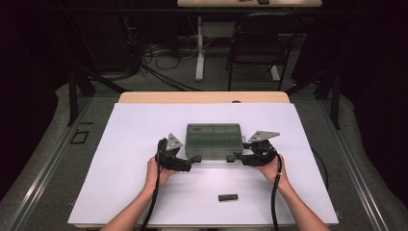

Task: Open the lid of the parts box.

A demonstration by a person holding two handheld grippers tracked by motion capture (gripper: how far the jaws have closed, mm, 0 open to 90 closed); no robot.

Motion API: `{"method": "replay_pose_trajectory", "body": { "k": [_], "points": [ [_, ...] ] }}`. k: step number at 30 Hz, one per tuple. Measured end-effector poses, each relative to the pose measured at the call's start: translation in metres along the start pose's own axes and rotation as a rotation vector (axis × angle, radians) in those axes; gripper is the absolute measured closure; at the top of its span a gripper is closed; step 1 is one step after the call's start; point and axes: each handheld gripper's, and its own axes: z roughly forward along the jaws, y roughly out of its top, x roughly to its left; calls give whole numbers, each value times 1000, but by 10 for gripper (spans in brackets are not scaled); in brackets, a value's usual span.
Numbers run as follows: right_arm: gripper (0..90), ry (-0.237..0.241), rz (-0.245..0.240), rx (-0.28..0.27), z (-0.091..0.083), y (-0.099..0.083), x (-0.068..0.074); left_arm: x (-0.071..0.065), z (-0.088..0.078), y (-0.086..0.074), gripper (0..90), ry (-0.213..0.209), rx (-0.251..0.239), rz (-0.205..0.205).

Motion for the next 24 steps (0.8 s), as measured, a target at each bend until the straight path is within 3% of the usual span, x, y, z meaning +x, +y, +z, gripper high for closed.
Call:
{"method": "replay_pose_trajectory", "body": {
  "k": [5, 16, 24],
  "points": [
    [436, 0, 8, -6, -1, 0, 0, -3, -2, 3, 152, 21, -3, 35],
    [445, -2, 14, -12, -2, 2, -1, -6, -1, 6, 241, 71, -4, 69],
    [455, 0, 23, -18, -1, 2, -1, -9, 2, 8, 257, 58, -25, 72]
  ]
}}
